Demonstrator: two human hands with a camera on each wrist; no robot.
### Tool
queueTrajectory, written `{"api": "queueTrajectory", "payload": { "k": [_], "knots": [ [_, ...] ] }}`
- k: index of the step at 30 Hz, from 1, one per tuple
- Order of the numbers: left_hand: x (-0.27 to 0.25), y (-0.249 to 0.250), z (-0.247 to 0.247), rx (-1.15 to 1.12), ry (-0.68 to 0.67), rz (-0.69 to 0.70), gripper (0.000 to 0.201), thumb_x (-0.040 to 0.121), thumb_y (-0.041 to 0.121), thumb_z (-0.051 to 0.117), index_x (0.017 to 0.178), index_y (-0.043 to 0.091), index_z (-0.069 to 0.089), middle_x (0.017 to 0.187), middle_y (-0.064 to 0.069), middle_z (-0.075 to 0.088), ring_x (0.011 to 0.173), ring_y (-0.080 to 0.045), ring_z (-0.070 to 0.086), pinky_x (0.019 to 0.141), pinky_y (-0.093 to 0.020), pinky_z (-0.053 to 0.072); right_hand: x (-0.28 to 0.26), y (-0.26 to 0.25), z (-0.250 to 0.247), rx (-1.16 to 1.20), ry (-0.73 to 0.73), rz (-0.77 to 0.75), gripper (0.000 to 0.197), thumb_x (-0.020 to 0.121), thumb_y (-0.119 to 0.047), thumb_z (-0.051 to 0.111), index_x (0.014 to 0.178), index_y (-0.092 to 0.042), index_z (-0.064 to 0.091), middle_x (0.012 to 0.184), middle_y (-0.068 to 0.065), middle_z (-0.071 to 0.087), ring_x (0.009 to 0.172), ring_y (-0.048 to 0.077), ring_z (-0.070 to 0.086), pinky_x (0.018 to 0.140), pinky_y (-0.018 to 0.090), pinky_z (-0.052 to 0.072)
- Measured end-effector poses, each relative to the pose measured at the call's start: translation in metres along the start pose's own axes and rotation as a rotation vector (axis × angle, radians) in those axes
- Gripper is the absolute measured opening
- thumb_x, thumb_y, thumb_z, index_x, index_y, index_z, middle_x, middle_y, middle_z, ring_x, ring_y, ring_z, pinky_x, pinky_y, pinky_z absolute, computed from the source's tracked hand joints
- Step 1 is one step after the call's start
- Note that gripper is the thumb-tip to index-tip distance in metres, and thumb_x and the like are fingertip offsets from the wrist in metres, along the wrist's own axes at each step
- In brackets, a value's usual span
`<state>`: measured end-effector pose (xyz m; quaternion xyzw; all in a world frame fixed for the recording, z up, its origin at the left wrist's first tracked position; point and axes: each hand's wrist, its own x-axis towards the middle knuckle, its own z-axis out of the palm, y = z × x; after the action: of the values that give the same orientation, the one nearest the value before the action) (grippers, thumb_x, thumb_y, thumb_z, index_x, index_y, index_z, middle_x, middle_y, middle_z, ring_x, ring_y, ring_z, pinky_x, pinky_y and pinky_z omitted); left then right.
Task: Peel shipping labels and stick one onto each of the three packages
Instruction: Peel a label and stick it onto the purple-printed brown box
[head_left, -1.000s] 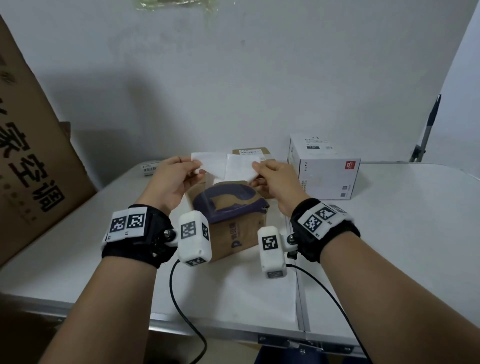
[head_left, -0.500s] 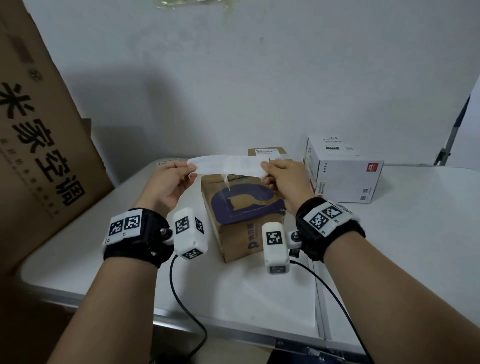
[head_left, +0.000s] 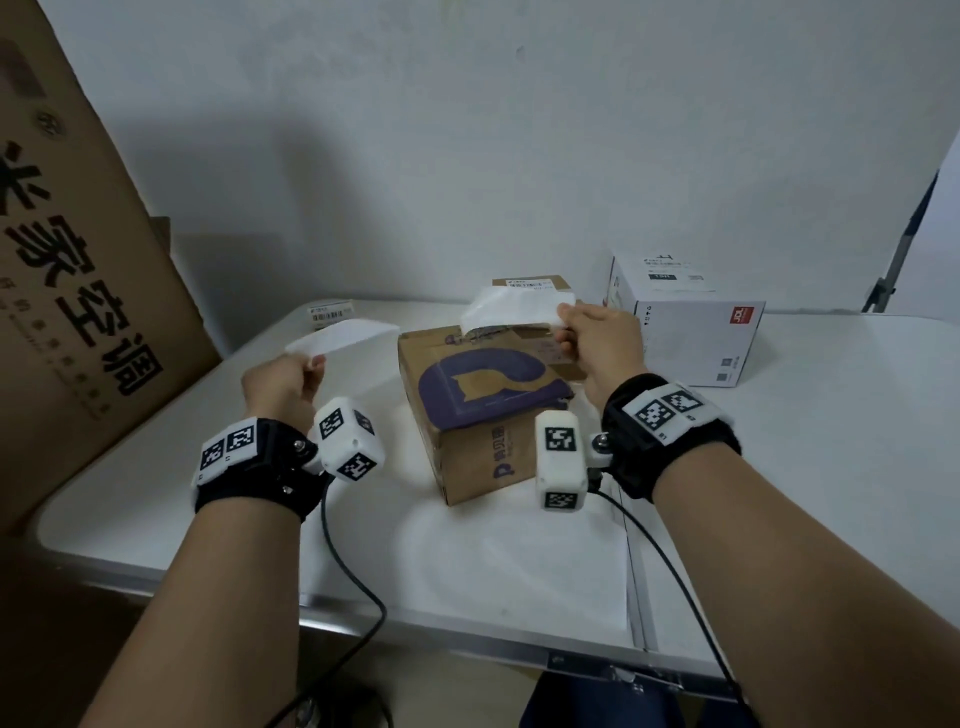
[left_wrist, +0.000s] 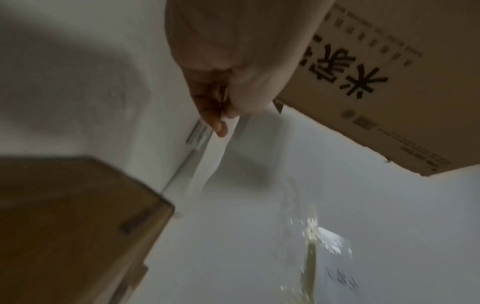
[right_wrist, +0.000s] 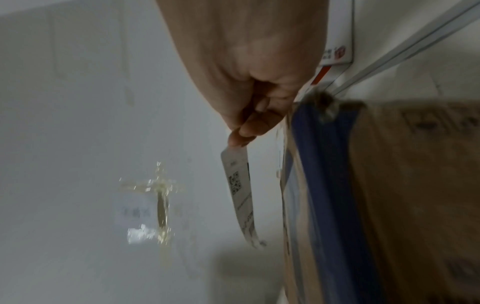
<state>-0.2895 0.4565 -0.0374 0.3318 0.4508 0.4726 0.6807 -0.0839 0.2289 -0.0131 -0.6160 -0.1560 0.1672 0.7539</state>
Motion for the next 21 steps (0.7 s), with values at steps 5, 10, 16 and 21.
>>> {"api": "queueTrajectory", "payload": {
  "k": [5,10,16,21],
  "knots": [
    [0.009,-0.017,0.003,0.284,-0.066,0.071,0.021,0.076,-0.021,0.048,0.068,-0.002,0.051,0.07,-0.015,0.052,0.064,-0.026,0.054,0.059,-0.027,0.054,0.004,0.002,-0.008,0.033,0.017,-0.041,0.02,0.092,-0.012,0.06,0.073,-0.018,0.065,0.06,0.004,0.06,0.048,0.008,0.052,0.05,0.018,0.045],
    [0.01,-0.027,0.012,0.67,-0.132,0.17,0.018,0.09,-0.001,0.053,0.072,0.002,0.055,0.085,-0.017,0.054,0.076,-0.029,0.054,0.074,-0.033,0.047,0.001,-0.003,-0.008,0.017,0.048,-0.114,0.023,0.091,-0.012,0.061,0.07,-0.021,0.066,0.054,0.002,0.061,0.048,0.01,0.054,0.051,0.021,0.047],
    [-0.014,-0.012,0.024,0.948,-0.027,0.485,0.053,0.086,0.013,0.054,0.138,0.013,0.048,0.143,-0.018,0.04,0.128,-0.035,0.042,0.105,-0.041,0.039,-0.005,-0.015,-0.011,-0.085,0.043,-0.257,0.02,0.09,-0.014,0.062,0.072,-0.021,0.068,0.05,-0.002,0.066,0.049,0.013,0.061,0.057,0.026,0.055],
    [-0.061,0.017,0.061,0.739,-0.302,0.692,0.031,0.088,0.003,0.052,0.114,0.013,0.066,0.11,-0.003,0.06,0.098,-0.015,0.054,0.086,-0.026,0.044,-0.011,-0.031,-0.007,-0.212,-0.005,-0.418,0.02,0.091,-0.015,0.061,0.104,-0.003,0.07,0.048,-0.005,0.065,0.044,0.009,0.064,0.051,0.022,0.055]
  ]
}}
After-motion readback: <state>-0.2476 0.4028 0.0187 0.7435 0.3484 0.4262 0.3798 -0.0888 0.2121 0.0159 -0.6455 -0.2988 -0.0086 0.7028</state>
